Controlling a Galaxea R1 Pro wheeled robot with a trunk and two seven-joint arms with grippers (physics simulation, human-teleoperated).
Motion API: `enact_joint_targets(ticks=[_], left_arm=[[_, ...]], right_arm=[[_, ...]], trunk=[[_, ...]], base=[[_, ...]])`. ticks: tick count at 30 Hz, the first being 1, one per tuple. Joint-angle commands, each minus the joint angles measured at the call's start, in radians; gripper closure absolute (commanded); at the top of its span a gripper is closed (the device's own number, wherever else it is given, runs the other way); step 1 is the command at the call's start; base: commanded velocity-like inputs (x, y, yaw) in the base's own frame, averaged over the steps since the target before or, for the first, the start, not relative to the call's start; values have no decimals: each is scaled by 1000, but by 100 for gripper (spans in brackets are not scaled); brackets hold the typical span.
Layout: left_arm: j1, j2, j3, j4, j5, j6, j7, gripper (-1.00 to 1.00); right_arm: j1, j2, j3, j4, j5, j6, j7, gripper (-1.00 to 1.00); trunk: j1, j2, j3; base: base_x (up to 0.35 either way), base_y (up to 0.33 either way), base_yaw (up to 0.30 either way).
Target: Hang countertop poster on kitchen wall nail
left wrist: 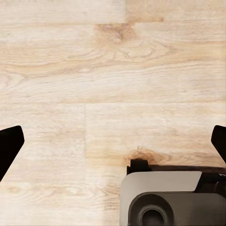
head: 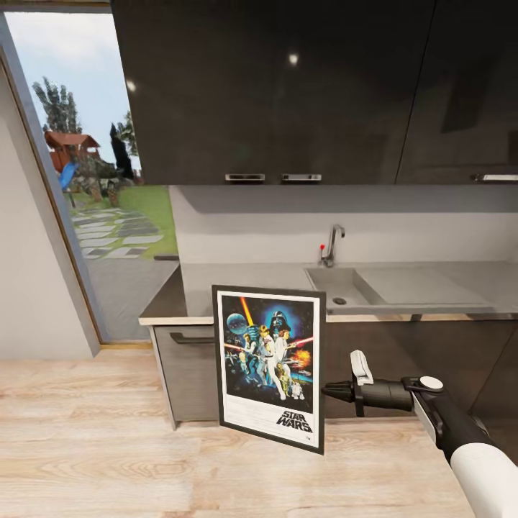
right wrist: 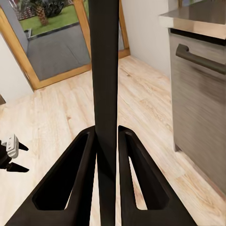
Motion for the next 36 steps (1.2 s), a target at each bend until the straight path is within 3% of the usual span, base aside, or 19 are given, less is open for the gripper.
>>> enact_joint_targets(ticks=[1,36], left_arm=[[0,0,1,-1,1,-2,0,-100],[0,0,1,-2,1,-2,0,-100]], right_arm=[[-1,0,-1,0,-1,4,6,100],[-1,0,-1,0,-2,4,6,100]], trunk=[[-4,6,2],[-138,251,112]], base=[[0,0,0],[0,0,0]])
